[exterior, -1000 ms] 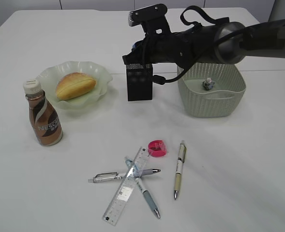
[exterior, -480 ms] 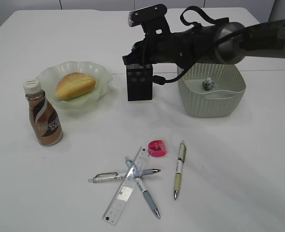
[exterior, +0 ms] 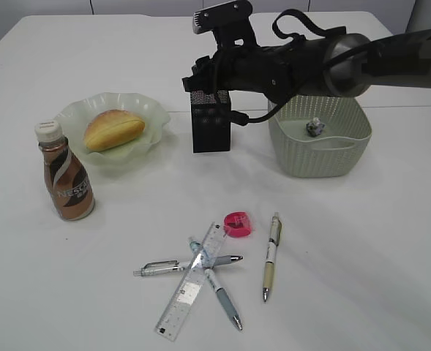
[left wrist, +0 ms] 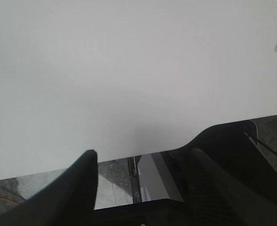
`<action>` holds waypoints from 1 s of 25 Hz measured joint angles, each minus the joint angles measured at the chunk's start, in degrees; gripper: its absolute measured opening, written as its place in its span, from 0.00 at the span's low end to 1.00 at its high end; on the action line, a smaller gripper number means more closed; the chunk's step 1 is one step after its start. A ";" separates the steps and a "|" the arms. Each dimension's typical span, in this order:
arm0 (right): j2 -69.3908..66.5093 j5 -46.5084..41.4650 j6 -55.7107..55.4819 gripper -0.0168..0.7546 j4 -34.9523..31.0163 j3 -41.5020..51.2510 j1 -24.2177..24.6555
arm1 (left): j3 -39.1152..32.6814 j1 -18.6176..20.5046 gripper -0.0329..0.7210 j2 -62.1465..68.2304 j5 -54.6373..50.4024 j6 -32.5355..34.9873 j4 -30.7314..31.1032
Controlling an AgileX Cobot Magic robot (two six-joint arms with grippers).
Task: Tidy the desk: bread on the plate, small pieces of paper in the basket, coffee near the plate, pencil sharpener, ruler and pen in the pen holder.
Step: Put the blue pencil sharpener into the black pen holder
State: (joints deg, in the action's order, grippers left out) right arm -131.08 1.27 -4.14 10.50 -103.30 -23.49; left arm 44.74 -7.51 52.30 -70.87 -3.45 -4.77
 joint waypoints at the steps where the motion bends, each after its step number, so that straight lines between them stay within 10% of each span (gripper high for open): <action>1: 0.00 0.00 0.00 0.51 0.00 0.00 0.00 | 0.00 0.00 0.62 0.00 0.00 0.00 0.00; 14: 2.11 -3.99 0.00 0.51 0.00 0.00 0.00 | 0.00 0.00 0.62 0.00 0.00 0.00 0.11; 25: 18.80 -32.38 -1.43 0.51 -7.51 -0.27 0.00 | 0.00 0.00 0.62 0.00 0.00 0.00 0.11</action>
State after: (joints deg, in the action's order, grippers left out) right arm -112.28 -31.12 -5.57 2.99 -103.57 -23.49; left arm 44.74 -7.51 52.30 -70.87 -3.45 -4.66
